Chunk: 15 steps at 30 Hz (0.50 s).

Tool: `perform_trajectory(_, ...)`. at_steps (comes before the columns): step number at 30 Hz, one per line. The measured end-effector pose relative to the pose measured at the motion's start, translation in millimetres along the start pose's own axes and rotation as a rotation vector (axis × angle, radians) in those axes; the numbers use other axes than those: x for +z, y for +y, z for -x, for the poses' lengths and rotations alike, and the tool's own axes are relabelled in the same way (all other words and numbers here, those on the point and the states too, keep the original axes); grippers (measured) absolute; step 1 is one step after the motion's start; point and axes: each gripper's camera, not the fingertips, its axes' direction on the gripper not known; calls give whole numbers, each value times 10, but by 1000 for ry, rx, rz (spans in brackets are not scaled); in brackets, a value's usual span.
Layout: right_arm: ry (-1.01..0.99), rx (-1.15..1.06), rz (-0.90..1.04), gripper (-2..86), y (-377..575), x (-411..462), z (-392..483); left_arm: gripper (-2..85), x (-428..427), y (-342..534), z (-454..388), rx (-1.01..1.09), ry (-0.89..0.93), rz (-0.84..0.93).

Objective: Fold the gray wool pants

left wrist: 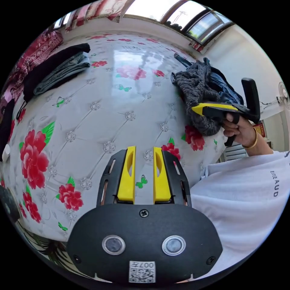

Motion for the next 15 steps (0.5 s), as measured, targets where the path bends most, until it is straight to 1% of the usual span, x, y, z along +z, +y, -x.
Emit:
perform_trajectory(3, -29, -161, 10, 11, -238, 238, 606, 89, -227, 229, 379, -96, -52, -51)
perform_trajectory(4, -20, -194, 22, 14, -242, 250, 663, 90, -318, 314, 543, -147, -78, -74)
perform_trajectory(5, 27, -245, 35, 18, -199, 244, 711, 91, -363, 356, 618, -170, -92, -86)
perform_trajectory(7, 108, -242, 3, 23, -42, 146, 614, 95, -531, 488, 791, -212, -164, -135)
perform_trajectory(8, 141, -183, -27, 26, 102, 33, 454, 95, -565, 505, 797, -207, -180, -144)
perform_trajectory(10, 199, -47, -81, 31, 392, -186, 147, 96, -626, 482, 670, -130, -212, -171)
perform_trajectory(11, 255, 63, -116, 33, 649, -351, -70, 97, -618, 451, 603, -99, -209, -174)
perform_trajectory(12, 320, 175, -147, 35, 927, -519, -261, 97, -571, 355, 415, -16, -192, -172)
perform_trajectory(13, 358, 227, -164, 36, 1073, -607, -340, 98, -491, 232, 157, 95, -162, -168)
perform_trajectory(14, 447, 326, -197, 36, 1365, -778, -463, 99, -438, 166, 5, 158, -144, -164)
perform_trajectory(15, 530, 424, -224, 37, 1637, -939, -555, 102, -310, 34, -330, 290, -106, -151)
